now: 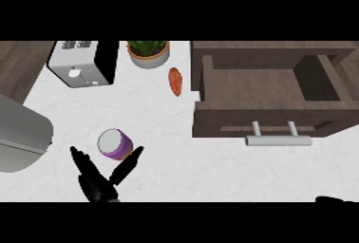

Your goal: Pick up the can, place it into the drawer and close the drawer

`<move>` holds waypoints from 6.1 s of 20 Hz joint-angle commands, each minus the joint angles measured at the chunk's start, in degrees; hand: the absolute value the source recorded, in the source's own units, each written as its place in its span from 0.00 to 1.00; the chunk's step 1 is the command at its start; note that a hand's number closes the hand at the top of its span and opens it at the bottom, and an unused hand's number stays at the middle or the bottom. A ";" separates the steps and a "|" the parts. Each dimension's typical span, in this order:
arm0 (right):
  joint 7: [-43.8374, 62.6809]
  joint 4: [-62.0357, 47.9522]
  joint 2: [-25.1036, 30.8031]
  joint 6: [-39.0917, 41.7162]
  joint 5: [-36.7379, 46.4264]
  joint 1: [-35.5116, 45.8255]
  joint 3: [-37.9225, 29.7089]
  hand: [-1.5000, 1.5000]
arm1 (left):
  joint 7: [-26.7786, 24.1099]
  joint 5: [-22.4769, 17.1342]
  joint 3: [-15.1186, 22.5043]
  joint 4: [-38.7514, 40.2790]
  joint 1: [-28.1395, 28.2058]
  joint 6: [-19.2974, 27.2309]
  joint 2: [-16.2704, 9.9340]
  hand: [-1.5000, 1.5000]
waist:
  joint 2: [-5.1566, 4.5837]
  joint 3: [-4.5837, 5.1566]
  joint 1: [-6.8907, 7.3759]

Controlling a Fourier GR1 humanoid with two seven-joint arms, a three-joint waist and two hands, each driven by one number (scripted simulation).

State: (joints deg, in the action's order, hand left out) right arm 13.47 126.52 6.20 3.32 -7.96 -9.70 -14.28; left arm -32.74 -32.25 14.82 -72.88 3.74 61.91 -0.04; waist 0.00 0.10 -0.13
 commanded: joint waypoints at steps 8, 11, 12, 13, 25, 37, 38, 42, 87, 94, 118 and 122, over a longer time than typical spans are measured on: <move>2.60 4.09 1.10 3.44 -3.69 -2.66 -3.16 0.00 | -14.40 -11.24 -13.21 24.57 -8.79 -18.01 0.04 0.00 | -0.03 -0.05 -0.45; 4.50 3.48 -0.94 0.59 0.69 0.76 0.15 0.00 | -16.65 -12.24 -13.96 31.93 -15.95 -17.89 0.04 0.00 | -0.08 -0.05 -0.29; -1.01 0.07 -1.43 2.52 2.14 -0.88 -0.08 0.00 | -23.49 -19.87 -9.50 32.38 -15.05 -17.10 0.04 0.00 | -0.09 -0.04 -0.42; 1.24 3.26 -1.24 2.40 -0.13 -1.40 -2.01 0.00 | -17.76 -11.70 -12.73 30.79 -14.28 -17.89 0.04 0.00 | -0.01 -0.09 -0.20; 2.60 0.99 0.60 2.42 -1.87 2.62 -5.68 0.00 | -13.45 -8.99 -12.30 34.93 -20.62 -28.62 -2.30 1.00 | -0.03 -0.09 -0.21; 5.59 2.49 1.48 2.29 -0.67 4.99 -4.33 0.00 | -11.57 -2.63 -8.53 44.24 -28.70 -43.18 -4.30 1.00 | -0.12 -0.03 -1.08; 1.88 0.46 -0.94 1.80 1.83 4.40 -2.37 0.00 | -7.60 -1.14 -6.50 44.59 -32.82 -43.90 -5.71 1.00 | -0.28 -0.07 -1.39; 2.93 1.88 -1.09 1.25 3.92 4.70 -0.73 0.00 | -5.98 1.34 -3.09 45.98 -33.87 -56.45 -8.40 1.00 | -0.35 0.00 -1.09; 5.46 -0.06 2.83 1.49 0.55 9.80 -6.89 0.00 | 42.75 12.48 -3.08 39.35 -87.13 -37.12 0.01 1.00 | -0.48 -0.19 -2.02; 7.98 2.07 0.96 -0.49 4.46 11.40 -2.01 0.00 | 42.15 7.82 0.41 48.20 -94.14 -33.99 0.03 1.00 | -1.06 -0.23 -4.23; 2.30 -0.93 9.43 4.02 13.89 18.26 1.20 0.00 | 34.60 -1.00 4.01 55.03 -96.49 -25.13 0.04 0.00 | -1.86 -0.24 -4.70; 0.38 -3.83 12.37 5.15 20.98 19.39 3.95 0.00 | 34.90 -2.86 2.67 55.02 -98.74 -24.52 0.04 0.00 | -1.68 -0.24 -4.01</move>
State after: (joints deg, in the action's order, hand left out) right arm 16.12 125.67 15.86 7.56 8.14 7.87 -11.52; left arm 2.53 -33.62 18.99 -18.28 -93.10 37.46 0.00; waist -1.74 -0.14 -5.12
